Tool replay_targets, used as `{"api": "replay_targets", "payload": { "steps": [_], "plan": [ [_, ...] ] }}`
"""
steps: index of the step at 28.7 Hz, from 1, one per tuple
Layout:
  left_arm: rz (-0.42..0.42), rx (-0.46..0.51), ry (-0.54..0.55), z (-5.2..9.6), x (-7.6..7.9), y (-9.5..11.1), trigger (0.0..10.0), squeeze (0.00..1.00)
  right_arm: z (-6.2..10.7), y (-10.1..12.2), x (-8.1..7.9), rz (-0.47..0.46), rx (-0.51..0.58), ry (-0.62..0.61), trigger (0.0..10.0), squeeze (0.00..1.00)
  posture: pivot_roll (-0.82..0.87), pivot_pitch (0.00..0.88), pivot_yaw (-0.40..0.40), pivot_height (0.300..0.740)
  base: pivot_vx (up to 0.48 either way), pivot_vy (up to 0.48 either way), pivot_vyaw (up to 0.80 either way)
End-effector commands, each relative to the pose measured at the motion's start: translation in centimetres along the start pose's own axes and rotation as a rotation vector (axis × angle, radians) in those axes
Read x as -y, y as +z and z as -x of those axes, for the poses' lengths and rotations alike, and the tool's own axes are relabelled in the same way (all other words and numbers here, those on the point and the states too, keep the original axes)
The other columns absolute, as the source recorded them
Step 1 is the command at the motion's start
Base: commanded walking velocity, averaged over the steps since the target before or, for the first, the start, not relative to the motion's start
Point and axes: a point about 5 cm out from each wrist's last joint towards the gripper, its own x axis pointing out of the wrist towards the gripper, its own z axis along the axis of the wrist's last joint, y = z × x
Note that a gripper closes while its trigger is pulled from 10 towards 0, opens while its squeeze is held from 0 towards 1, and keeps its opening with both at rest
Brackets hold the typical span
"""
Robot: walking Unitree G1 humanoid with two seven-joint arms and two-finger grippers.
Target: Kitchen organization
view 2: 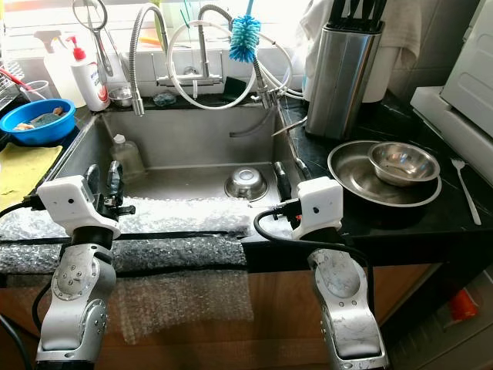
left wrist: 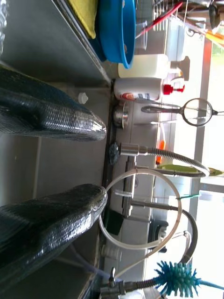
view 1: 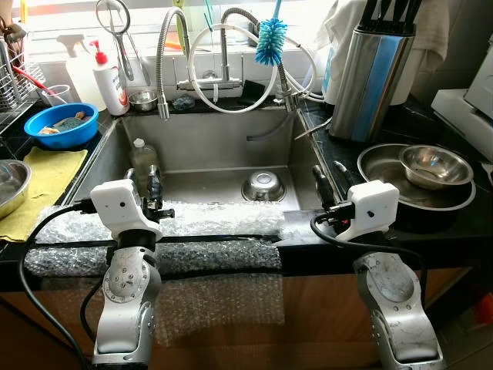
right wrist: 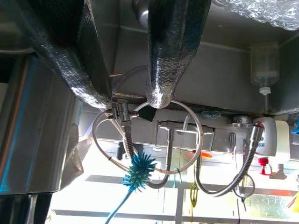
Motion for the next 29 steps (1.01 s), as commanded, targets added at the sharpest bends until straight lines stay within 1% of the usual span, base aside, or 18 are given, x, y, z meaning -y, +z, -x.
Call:
{"api": "replay_targets", "payload": {
  "steps": [1,5,16,20,29],
  "plan": [
    [-0.021,0.003,-0.010,-0.20,0.10,0.20,10.0,0.00,-0.12,0.00,-0.03,-0.002,-0.001,-0.002,10.0,0.00,-0.13,0.000,0.055,0.740,0.000,0.000,0.00],
    [-0.020,0.002,-0.011,-0.23,0.17,0.17,10.0,0.00,-0.15,-0.01,-0.02,-0.004,-0.001,-0.003,10.0,0.00,-0.13,0.000,0.056,0.740,0.000,0.000,0.00],
    [-0.013,0.002,-0.016,-0.33,0.40,0.08,10.0,0.00,-0.25,0.07,-0.05,0.025,0.004,0.009,10.0,0.00,-0.13,0.000,0.053,0.740,0.249,0.000,0.00],
    [-0.011,0.004,-0.020,-0.35,0.54,0.07,10.0,0.00,-0.33,0.08,-0.09,0.005,0.010,0.003,10.0,0.00,-0.13,0.000,0.055,0.740,0.250,0.000,0.00],
    [-0.012,0.008,-0.025,-0.49,0.60,0.14,10.0,0.00,-0.40,0.11,-0.37,-0.001,0.011,0.006,10.0,0.00,-0.13,0.000,0.056,0.740,0.250,0.000,0.00]
  ]
}}
